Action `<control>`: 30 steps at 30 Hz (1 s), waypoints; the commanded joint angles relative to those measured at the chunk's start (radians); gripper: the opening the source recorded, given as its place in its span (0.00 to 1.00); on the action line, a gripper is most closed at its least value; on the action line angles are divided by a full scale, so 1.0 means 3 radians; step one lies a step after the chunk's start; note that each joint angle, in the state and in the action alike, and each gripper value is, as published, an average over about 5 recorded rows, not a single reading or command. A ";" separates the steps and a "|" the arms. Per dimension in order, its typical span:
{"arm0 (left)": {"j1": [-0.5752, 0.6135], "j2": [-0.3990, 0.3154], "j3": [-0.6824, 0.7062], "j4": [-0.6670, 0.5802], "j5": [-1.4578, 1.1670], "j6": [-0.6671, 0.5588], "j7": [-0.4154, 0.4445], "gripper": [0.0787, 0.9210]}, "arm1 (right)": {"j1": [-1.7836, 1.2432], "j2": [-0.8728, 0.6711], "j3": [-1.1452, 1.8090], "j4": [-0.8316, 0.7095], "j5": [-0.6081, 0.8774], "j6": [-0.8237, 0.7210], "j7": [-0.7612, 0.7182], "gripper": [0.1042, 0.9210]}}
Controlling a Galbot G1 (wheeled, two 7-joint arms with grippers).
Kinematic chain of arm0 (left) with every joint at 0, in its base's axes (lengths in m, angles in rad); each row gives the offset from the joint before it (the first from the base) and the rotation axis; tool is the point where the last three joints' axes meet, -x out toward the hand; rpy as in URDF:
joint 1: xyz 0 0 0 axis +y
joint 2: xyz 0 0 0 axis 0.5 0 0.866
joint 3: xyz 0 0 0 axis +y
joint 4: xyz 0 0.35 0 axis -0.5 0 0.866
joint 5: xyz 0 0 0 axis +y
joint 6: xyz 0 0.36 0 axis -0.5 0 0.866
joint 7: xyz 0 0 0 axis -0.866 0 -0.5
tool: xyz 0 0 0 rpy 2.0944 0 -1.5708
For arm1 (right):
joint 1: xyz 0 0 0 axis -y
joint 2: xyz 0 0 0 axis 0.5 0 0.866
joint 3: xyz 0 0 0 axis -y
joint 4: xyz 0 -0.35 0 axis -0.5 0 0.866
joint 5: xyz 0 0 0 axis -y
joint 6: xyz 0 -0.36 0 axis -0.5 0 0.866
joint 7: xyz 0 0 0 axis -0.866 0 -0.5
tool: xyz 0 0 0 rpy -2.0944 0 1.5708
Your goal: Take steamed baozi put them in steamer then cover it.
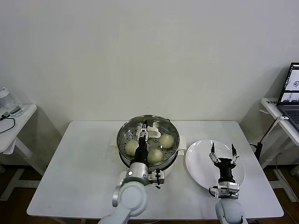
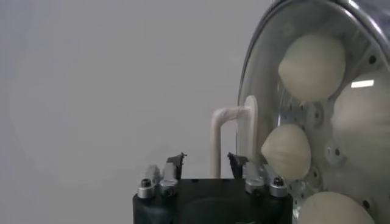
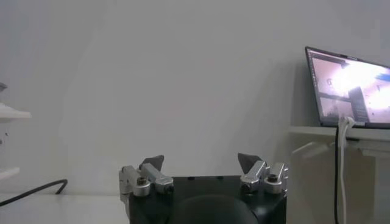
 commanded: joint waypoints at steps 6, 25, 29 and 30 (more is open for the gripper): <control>0.0474 0.0811 -0.0744 -0.1306 -0.2299 -0.0094 -0.0740 0.88 | -0.0110 -0.0102 -0.0142 0.0223 0.0242 -0.0299 0.0070 0.88; 0.1153 0.0565 -0.2154 0.0175 -0.5109 -0.2216 -0.1165 0.88 | -0.0396 -0.0121 -0.0286 0.0639 0.0873 -0.0793 0.0043 0.88; 0.1177 0.0508 -0.2152 0.0243 -0.5101 -0.2288 -0.1120 0.88 | -0.0466 -0.0129 -0.0274 0.0676 0.0881 -0.0733 0.0044 0.88; 0.1193 0.0492 -0.2157 0.0248 -0.5102 -0.2284 -0.1117 0.88 | -0.0483 -0.0138 -0.0272 0.0689 0.0882 -0.0720 0.0042 0.88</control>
